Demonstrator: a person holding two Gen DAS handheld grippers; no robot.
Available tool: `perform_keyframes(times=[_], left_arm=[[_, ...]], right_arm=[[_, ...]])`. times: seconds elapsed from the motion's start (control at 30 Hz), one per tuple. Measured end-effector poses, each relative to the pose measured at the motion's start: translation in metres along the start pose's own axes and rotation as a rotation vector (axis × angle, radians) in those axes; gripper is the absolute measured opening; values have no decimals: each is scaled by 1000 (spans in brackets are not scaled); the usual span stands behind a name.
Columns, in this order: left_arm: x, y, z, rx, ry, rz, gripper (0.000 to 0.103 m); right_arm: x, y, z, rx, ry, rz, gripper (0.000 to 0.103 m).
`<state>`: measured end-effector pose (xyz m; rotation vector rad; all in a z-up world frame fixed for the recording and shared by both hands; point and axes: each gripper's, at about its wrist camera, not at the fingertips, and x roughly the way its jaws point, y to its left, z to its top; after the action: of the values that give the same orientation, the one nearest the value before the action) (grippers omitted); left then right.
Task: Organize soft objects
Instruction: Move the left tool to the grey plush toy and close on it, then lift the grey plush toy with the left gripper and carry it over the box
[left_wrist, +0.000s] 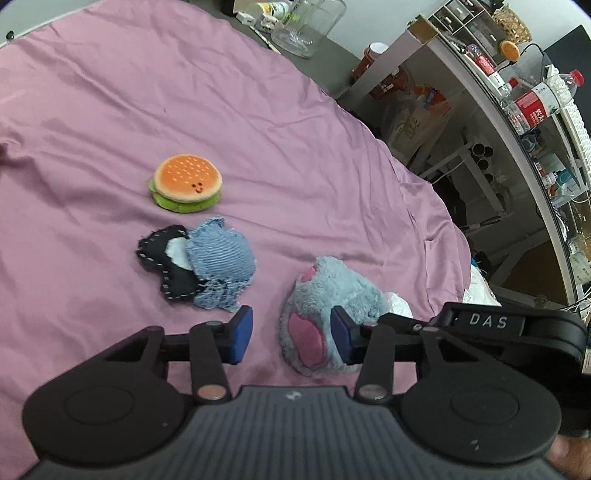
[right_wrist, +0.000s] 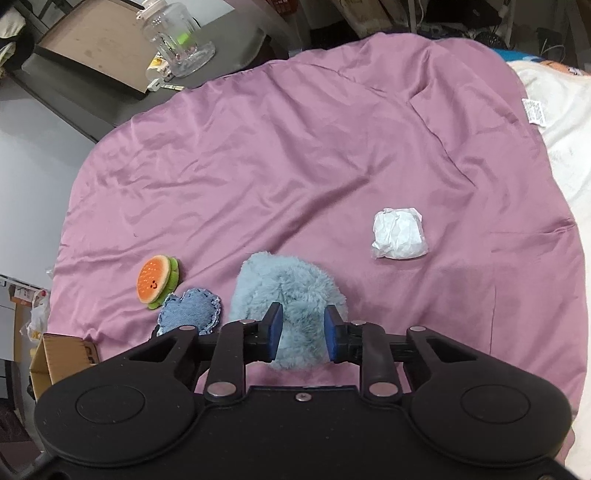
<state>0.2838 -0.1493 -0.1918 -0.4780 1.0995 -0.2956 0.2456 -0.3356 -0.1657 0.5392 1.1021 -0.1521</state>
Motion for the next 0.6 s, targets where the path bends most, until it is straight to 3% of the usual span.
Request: perform_keyframes(times=[0.23,0.43,0.6], left_arm=[[22,-7,0,-6,38,-9,38],[42,-8,-5,-39,81,-33,25],[45,-8,-7,-49,67,-30,22]], right_arm=[[16,-9,4,13,31,11,23],[26,-14,6,27,43,9,19],[27,-9,6,-9,31,4,11]])
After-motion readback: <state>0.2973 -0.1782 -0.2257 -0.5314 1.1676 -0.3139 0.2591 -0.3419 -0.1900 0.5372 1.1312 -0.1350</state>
